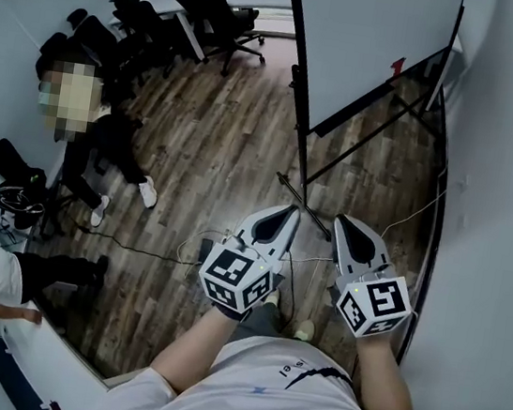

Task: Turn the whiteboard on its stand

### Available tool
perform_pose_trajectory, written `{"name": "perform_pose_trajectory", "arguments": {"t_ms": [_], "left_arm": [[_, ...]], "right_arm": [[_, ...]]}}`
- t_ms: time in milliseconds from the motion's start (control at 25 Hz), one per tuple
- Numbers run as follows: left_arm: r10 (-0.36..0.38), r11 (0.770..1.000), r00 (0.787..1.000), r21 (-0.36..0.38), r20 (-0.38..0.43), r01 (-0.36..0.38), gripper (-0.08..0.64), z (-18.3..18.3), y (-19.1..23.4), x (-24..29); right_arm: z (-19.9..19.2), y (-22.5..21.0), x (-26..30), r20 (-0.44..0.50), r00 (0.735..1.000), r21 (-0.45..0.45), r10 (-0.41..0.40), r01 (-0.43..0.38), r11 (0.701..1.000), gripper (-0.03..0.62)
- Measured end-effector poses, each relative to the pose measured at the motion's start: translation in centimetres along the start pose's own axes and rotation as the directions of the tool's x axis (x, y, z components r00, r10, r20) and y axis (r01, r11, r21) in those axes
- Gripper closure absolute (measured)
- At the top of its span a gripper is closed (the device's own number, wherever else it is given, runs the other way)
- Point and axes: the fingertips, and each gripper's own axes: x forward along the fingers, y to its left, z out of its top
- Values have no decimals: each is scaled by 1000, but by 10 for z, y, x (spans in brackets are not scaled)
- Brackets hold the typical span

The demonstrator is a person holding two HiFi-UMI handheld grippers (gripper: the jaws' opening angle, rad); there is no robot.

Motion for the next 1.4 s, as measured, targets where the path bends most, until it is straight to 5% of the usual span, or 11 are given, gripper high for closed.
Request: {"name": "perform_pose_trajectory", "arguments": {"t_ms": [400,640,1120,1400], "left_arm": [[-17,1000,1000,25,11,16,549,11,94,71],[-87,994,996,72,3,87,549,23,159,128],[-171,980,983,91,-69,176,546,-10,230,215],[-124,985,987,109,-100,134,353,-20,256,254]], "right_arm": [[3,-28,97,-14,999,-33,-34,34,999,580],[15,-45,178,-1,996,-52,-93,93,994,580],[-5,-85,252,-57,979,-41,-198,196,980,580],[1,-107,273,-73,981,-46,-179,176,983,580]]}}
